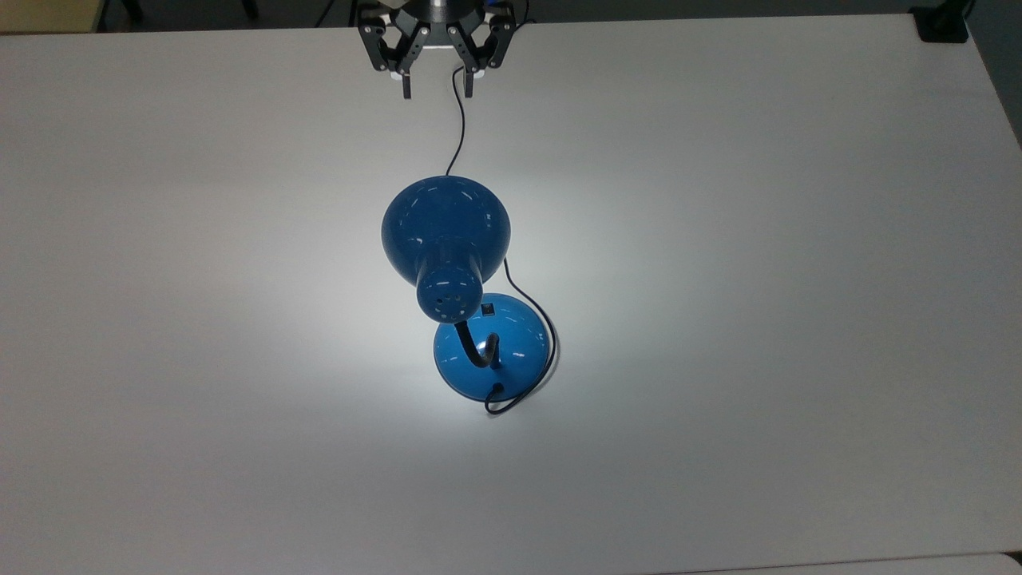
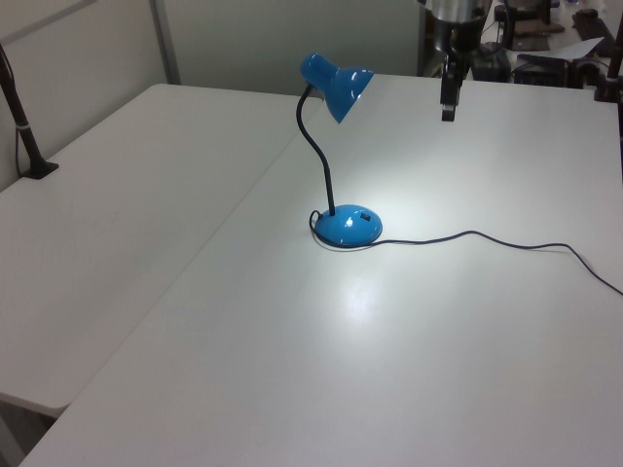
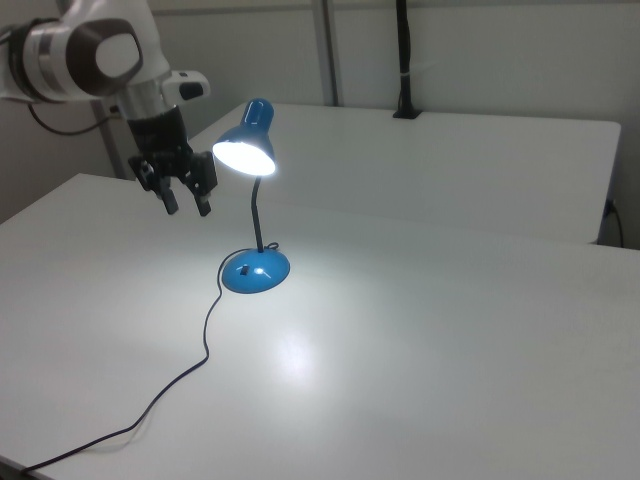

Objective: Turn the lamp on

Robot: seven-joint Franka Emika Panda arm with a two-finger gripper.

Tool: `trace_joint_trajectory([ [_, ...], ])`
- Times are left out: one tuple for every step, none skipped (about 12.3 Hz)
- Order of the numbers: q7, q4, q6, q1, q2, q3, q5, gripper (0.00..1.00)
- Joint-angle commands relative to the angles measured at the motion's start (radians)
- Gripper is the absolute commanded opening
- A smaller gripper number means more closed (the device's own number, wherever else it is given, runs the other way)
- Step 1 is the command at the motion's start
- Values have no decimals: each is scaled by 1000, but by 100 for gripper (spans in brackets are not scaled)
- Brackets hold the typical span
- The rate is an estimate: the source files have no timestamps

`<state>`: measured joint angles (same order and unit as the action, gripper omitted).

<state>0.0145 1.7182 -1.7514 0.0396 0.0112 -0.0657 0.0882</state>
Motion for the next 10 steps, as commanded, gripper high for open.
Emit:
trace_joint_trajectory([
  [-2,-104,142,-12,7,7,-15,100],
  [-4,-123,160,-18,4,7,-15,100],
  [-7,-130,173,-20,3,7,-15,100],
  [-61,-140,179,-21,0,9,-15,100],
  [-118,-141,182,-21,-2,9,-15,100],
  [-140,-141,176,-21,-5,10,-10,100],
  [-140,-141,178,-20,-5,11,-5,100],
  [-140,-141,179,-20,-5,11,-4,100],
  [-140,-141,179,-20,-5,9,-2,100],
  [-140,-141,179,-20,-5,9,-2,100],
])
